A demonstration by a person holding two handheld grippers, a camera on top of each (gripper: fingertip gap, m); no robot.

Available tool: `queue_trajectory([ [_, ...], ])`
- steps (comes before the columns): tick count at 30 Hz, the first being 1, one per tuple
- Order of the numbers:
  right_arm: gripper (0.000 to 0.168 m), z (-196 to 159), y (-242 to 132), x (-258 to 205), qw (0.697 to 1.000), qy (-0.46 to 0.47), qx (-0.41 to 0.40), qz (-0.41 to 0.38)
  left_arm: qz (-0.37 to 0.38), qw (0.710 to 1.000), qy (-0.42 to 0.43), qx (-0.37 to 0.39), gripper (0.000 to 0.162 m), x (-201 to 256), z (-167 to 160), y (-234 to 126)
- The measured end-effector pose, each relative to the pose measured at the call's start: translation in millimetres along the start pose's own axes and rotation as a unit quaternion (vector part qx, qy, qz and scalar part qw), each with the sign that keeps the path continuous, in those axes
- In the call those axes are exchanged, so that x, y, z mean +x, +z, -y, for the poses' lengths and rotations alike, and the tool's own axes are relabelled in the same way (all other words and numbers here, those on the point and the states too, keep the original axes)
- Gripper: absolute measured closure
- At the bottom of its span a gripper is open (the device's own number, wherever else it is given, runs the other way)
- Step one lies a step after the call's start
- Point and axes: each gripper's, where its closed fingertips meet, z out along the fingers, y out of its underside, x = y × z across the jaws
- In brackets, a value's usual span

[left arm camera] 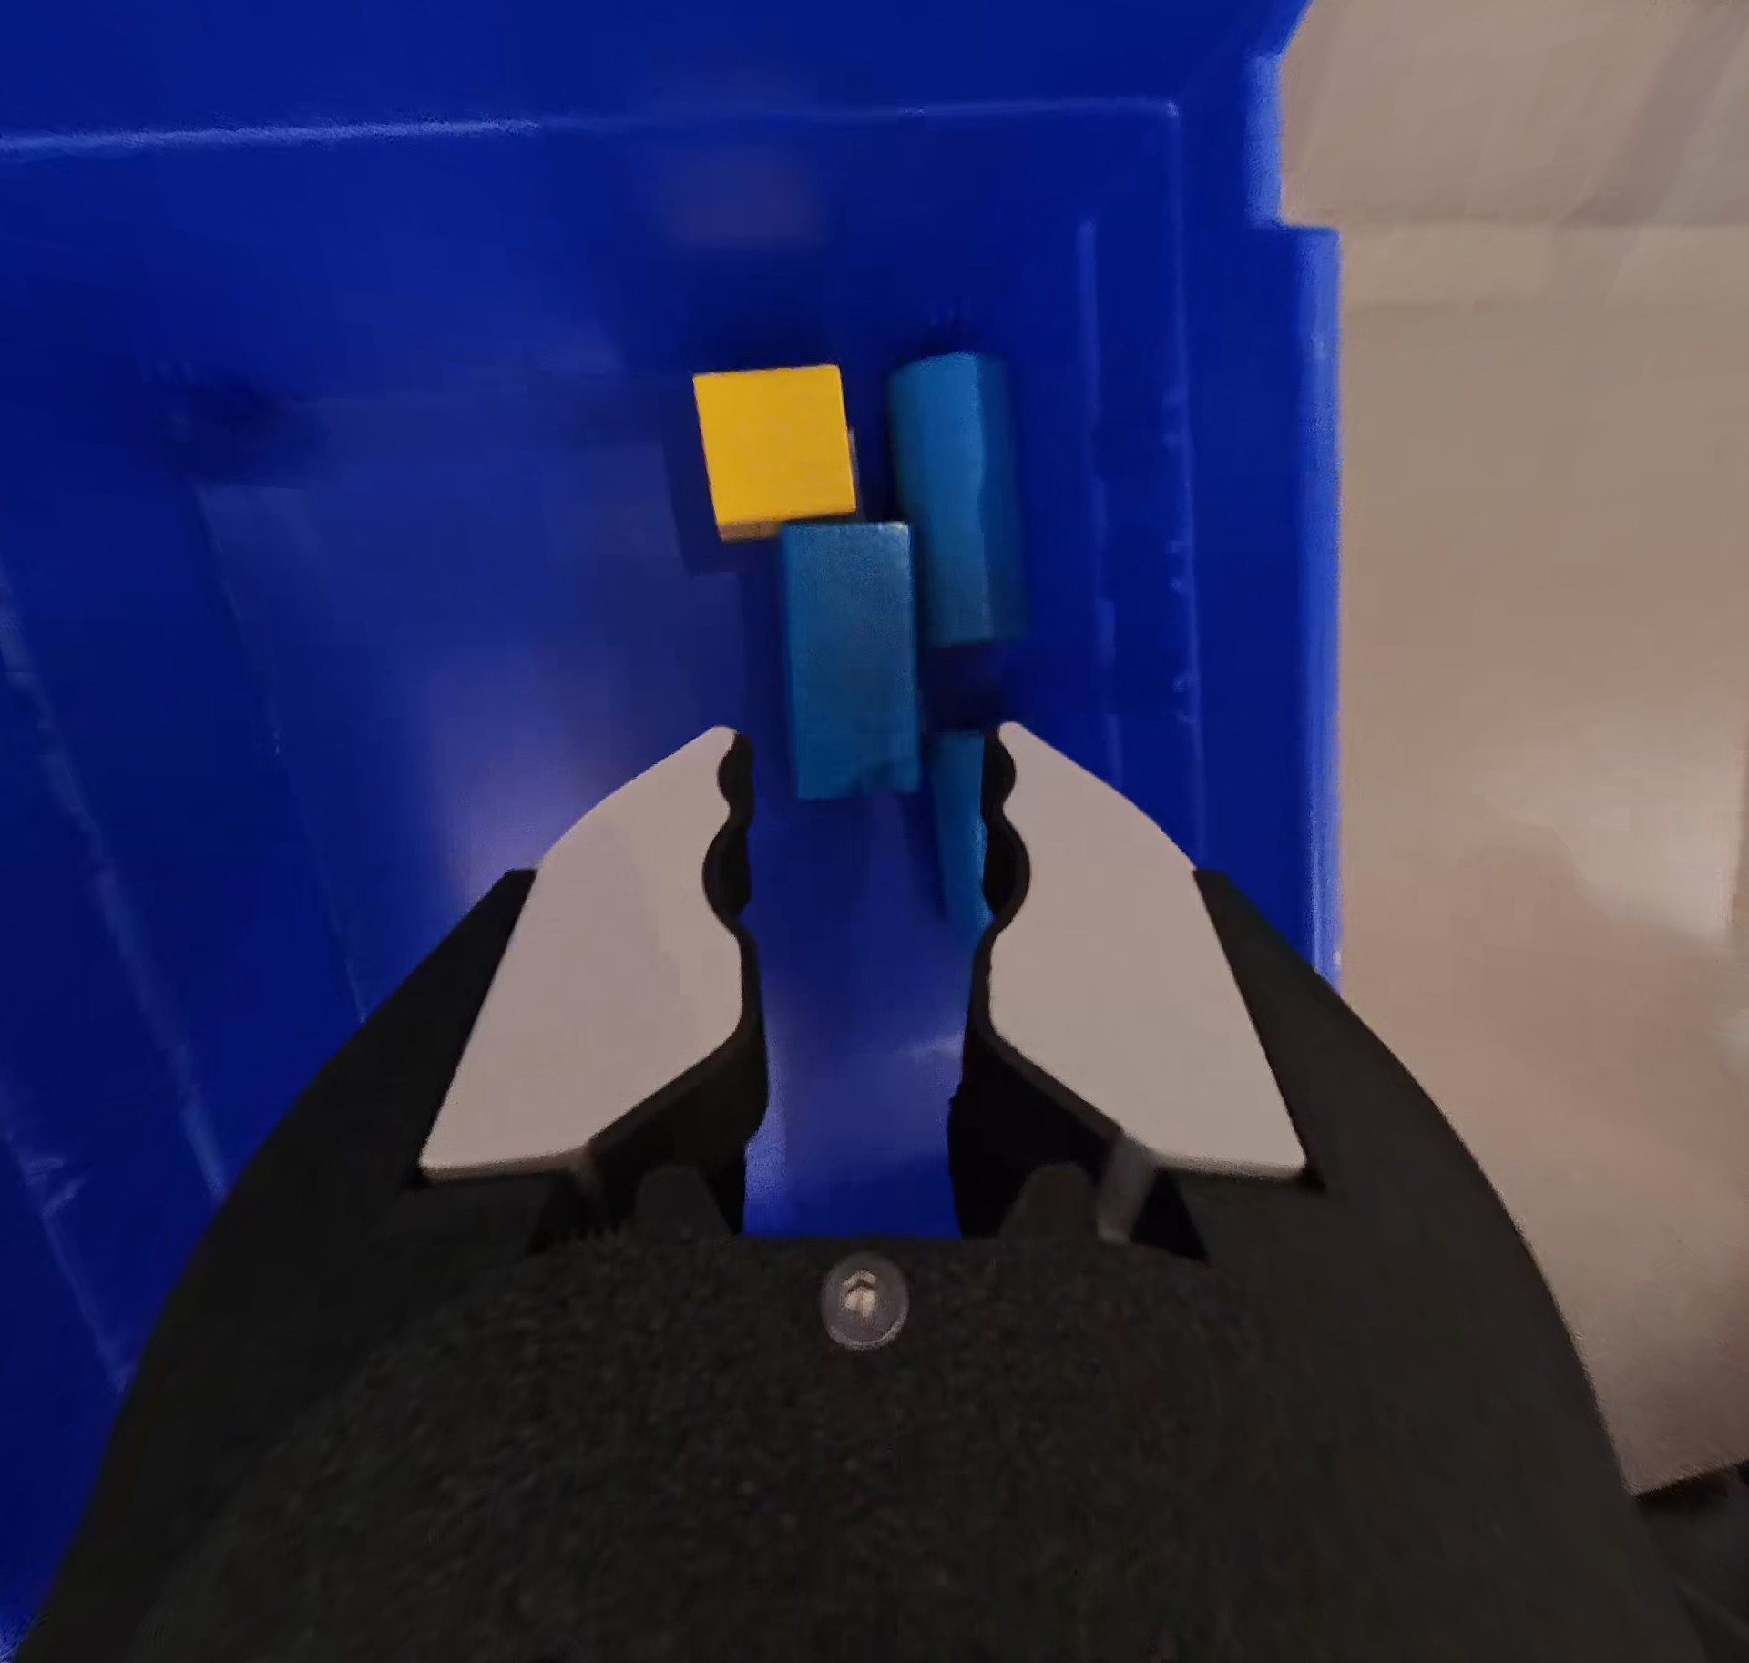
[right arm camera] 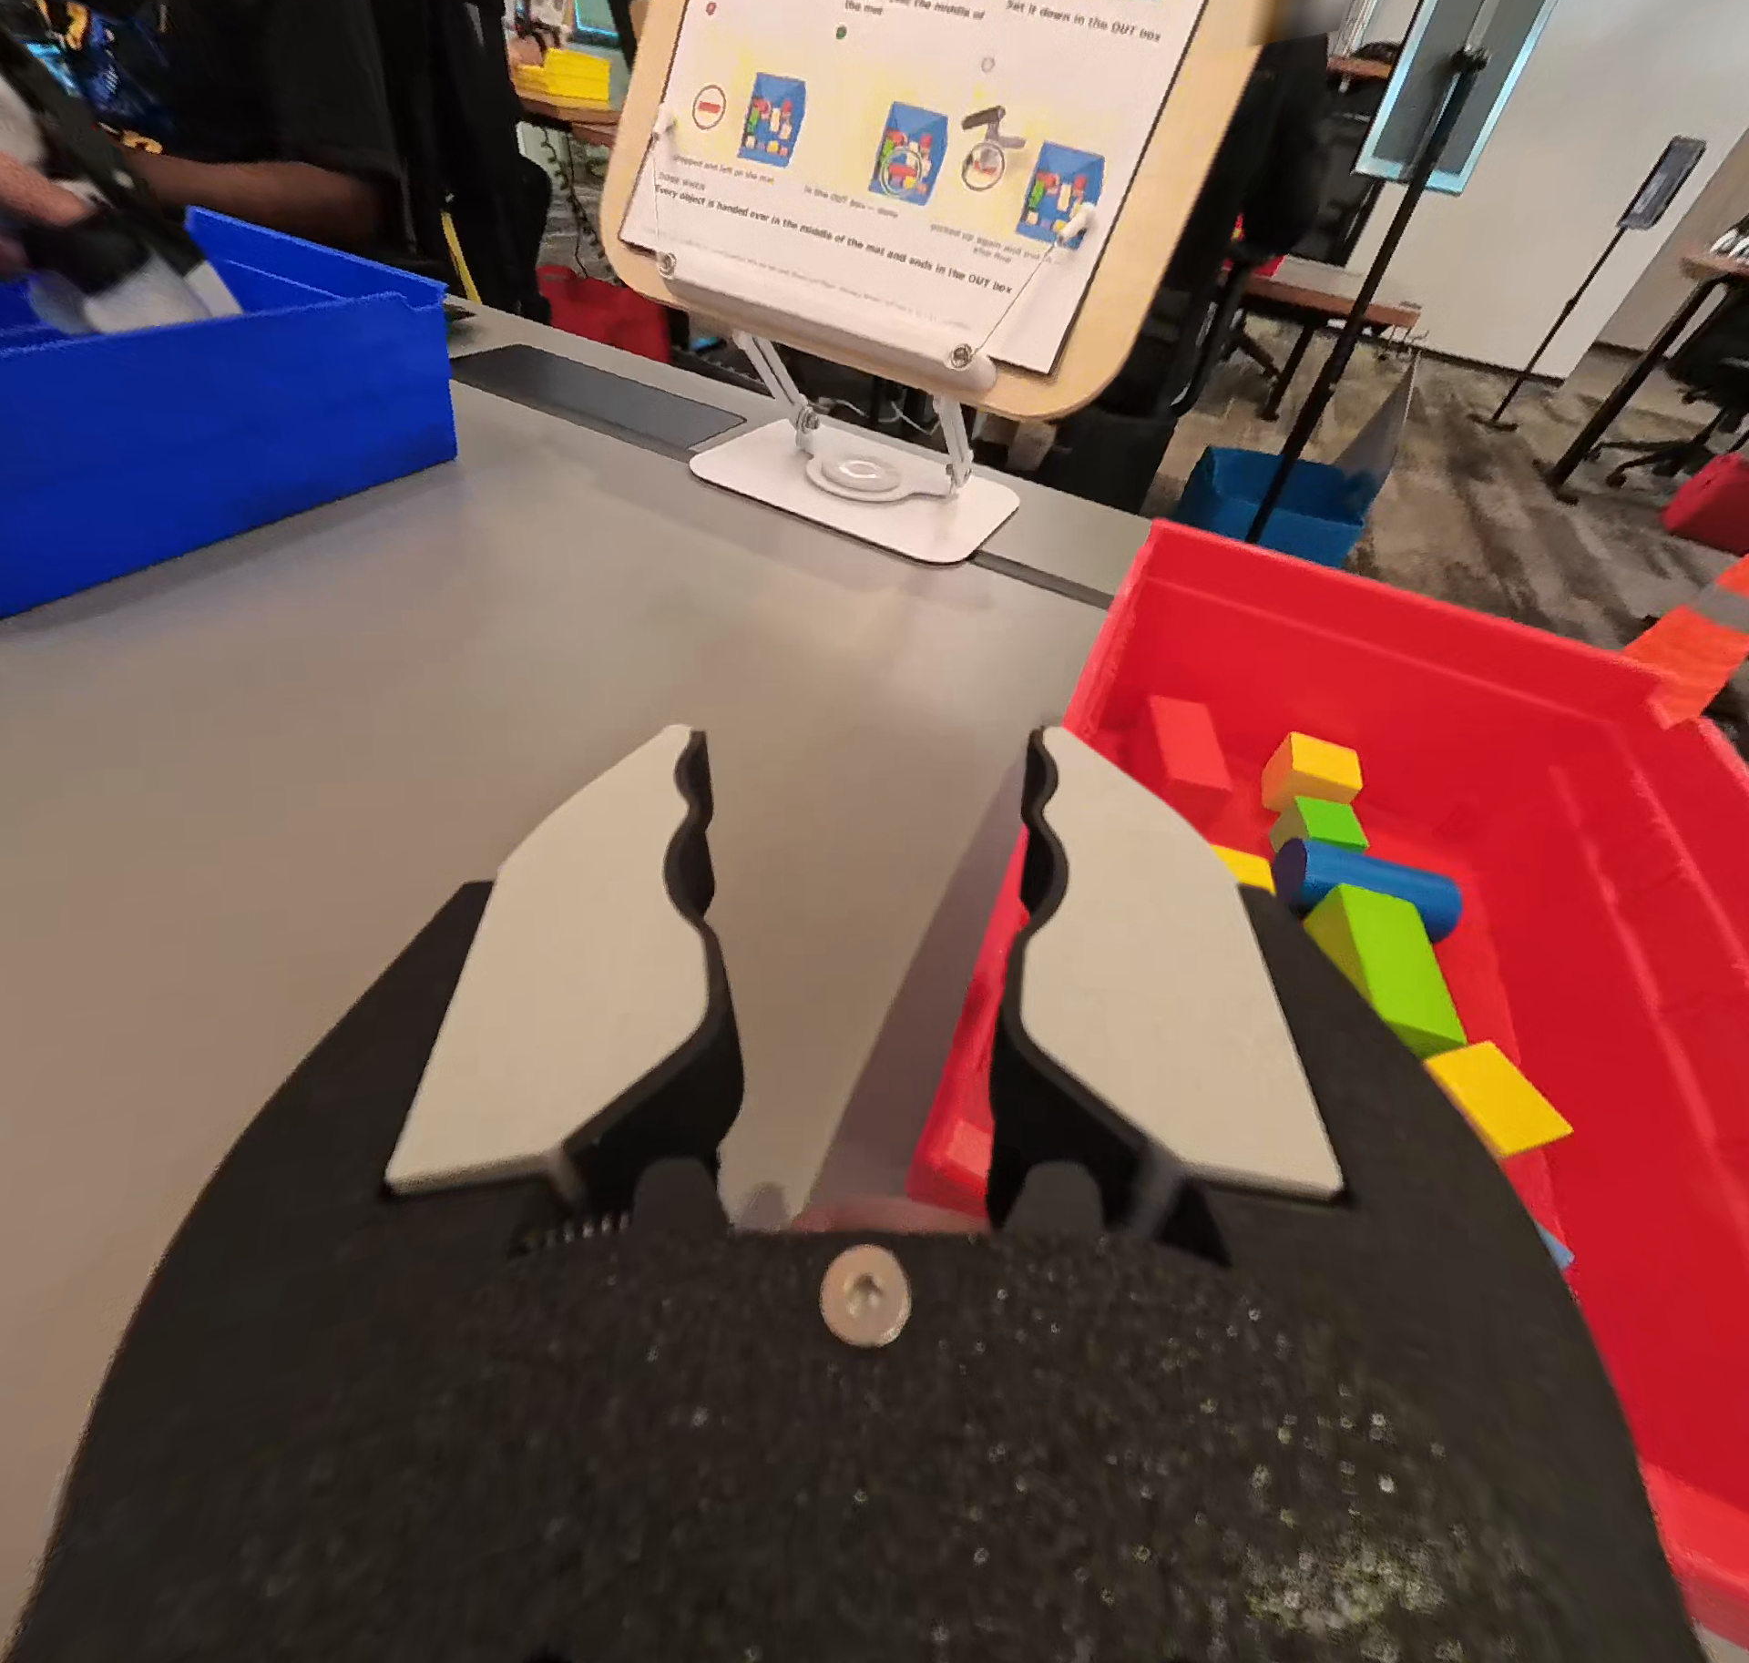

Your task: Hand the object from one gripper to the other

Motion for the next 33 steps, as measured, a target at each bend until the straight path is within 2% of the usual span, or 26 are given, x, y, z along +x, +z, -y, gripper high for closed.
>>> queue_trajectory([
  [5,0.104,-3.9,-10.1,15.4,0.999,0.033,0.005,-0.001,0.038,0.997,0.010,-0.066,0.117,-5.5,-12.4,27.5],
  [9,0.104,-8.5,-10.7,22.1,0.998,0.066,0.006,0.007,0.062,0.994,0.024,-0.092,0.127,-11.4,-22.0,42.9],
  [13,0.104,-10.7,-7.6,20.1,0.996,0.089,0.002,0.020,0.105,0.988,0.061,-0.096,0.128,-26.2,-23.5,37.0],
  [16,0.105,-7.9,-7.1,19.2,0.997,0.081,0.000,0.018,0.088,0.994,0.052,-0.043,0.128,-36.0,-19.7,17.1],
  [19,0.106,-1.6,-7.0,16.3,0.996,0.080,0.005,0.023,-0.019,0.999,0.020,0.035,0.128,-30.2,-23.4,-14.8],
  [21,0.109,6.9,-5.5,12.0,0.995,0.091,0.013,0.040,-0.126,0.986,0.003,0.105,0.128,-16.4,-25.6,-46.3],
  [23,0.113,19.9,-0.7,3.7,0.991,0.107,0.024,0.074,-0.232,0.957,0.000,0.176,0.128,6.1,-28.6,-84.4],
  [26,0.113,40.4,16.7,-19.6,0.978,0.134,0.021,0.158,-0.375,0.888,0.043,0.261,0.128,64.2,-37.9,-142.3],
  [29,0.110,70.5,36.1,-55.0,0.941,0.193,0.027,0.276,-0.483,0.814,0.087,0.310,0.129,137.2,-49.9,-185.8],
  [31,0.109,92.8,47.0,-81.9,0.900,0.242,0.029,0.361,-0.531,0.783,0.104,0.307,0.128,184.3,-57.9,-195.1],
  [33,0.109,112.1,55.6,-107.4,0.857,0.277,0.027,0.434,-0.565,0.765,0.128,0.283,0.128,228.8,-68.6,-193.2],
])
